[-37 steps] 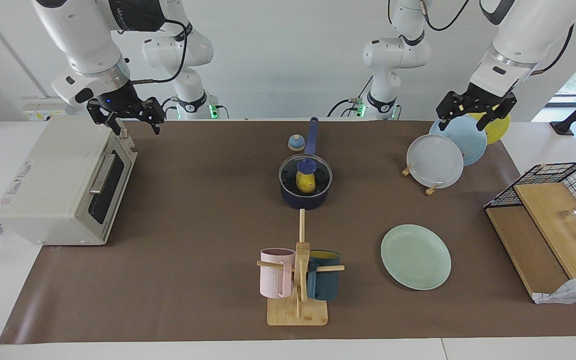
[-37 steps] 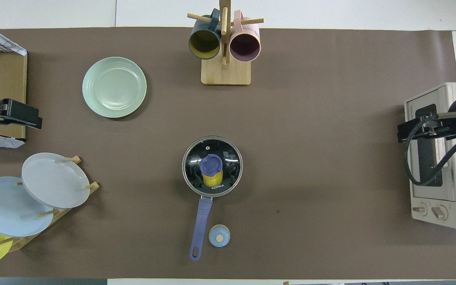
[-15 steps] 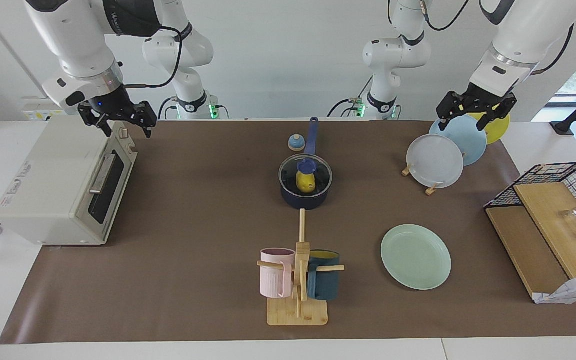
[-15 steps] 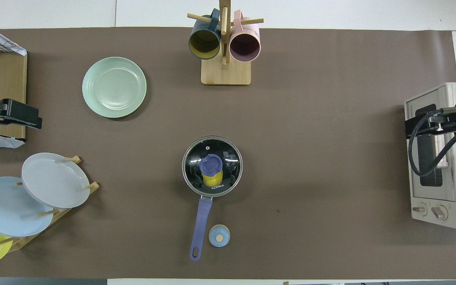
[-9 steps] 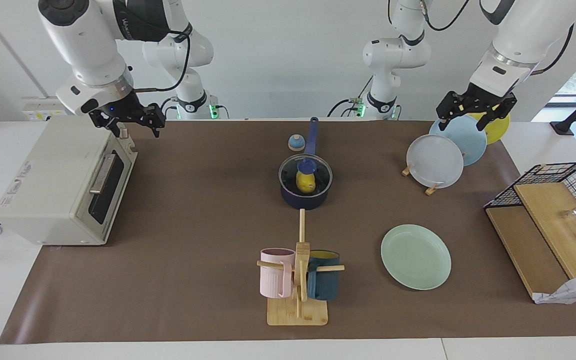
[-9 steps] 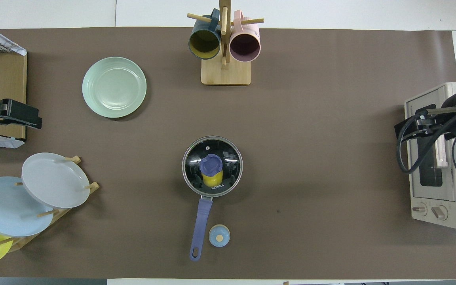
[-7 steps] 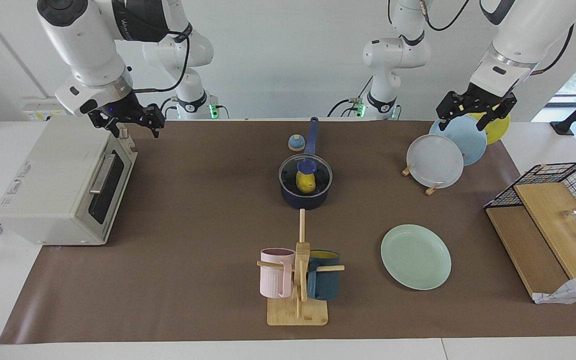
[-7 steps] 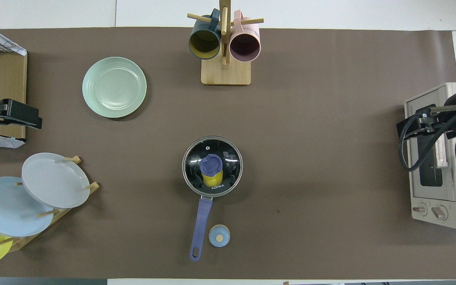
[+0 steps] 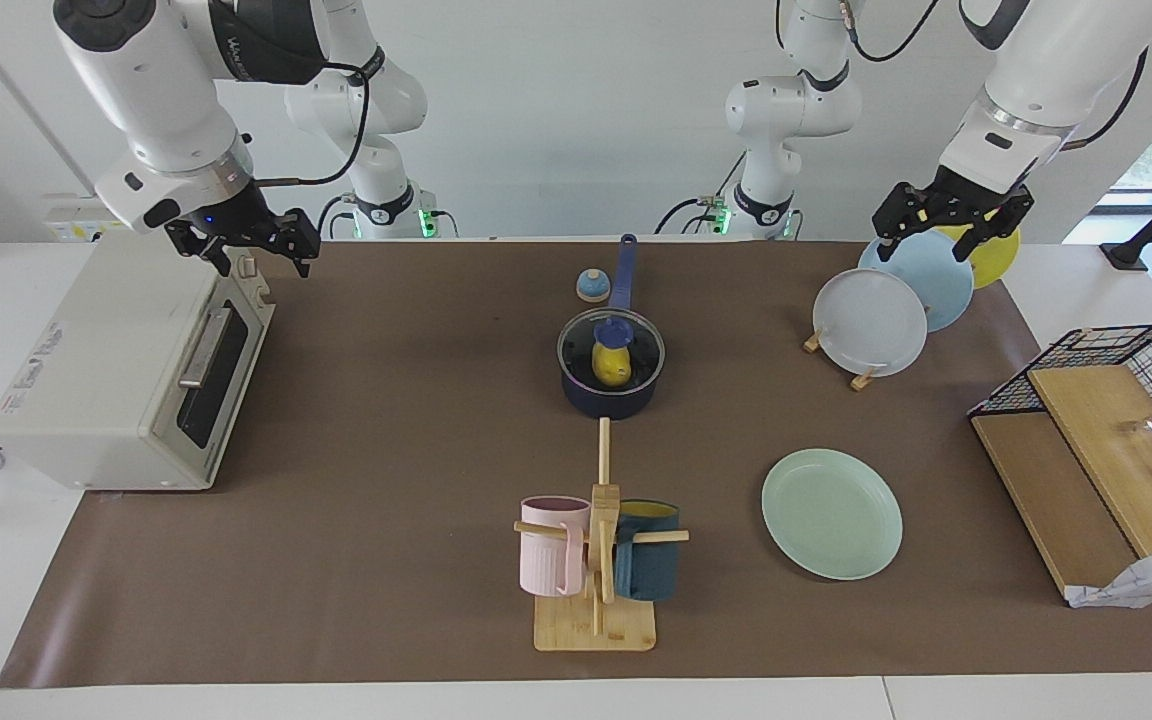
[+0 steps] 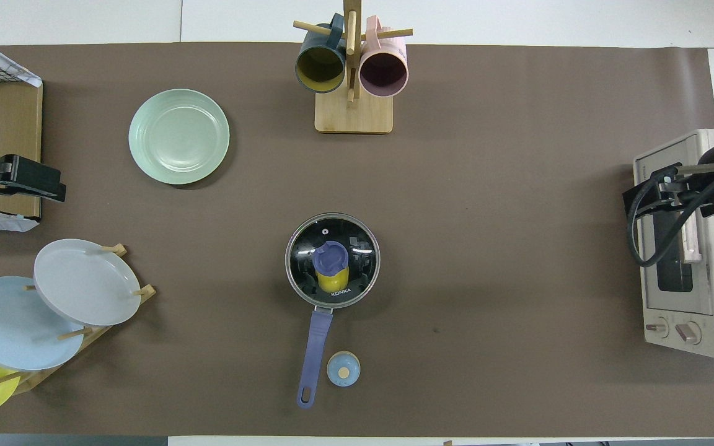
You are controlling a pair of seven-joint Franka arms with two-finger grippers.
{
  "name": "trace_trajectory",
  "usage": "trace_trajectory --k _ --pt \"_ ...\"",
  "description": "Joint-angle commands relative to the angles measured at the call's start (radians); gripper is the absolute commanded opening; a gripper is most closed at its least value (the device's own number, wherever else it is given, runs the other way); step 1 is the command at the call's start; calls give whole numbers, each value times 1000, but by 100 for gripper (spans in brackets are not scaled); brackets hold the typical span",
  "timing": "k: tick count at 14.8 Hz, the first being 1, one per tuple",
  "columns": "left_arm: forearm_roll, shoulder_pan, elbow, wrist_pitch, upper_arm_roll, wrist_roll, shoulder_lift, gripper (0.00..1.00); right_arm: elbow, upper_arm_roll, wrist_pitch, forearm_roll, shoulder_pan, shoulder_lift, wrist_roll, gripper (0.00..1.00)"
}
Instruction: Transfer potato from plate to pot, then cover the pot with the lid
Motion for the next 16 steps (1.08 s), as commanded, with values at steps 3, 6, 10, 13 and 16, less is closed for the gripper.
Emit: trace_trajectory --k 3,6,10,13,16 --pt "-8 -3 -25 -6 8 2 -22 100 23 6 -13 23 -16 14 -13 100" --pt "-8 -3 -25 -6 8 2 -22 100 8 -17 -22 24 -5 -16 -11 100" --pt "-8 -3 -25 -6 8 2 -22 100 -3 -17 -17 24 -5 -21 -13 100" --pt "-8 -3 -25 -6 8 2 -22 100 -1 -19 -14 24 -5 -21 -13 100" --pt "-8 -3 -25 -6 8 2 -22 100 -1 -19 -8 24 -5 -21 -11 100"
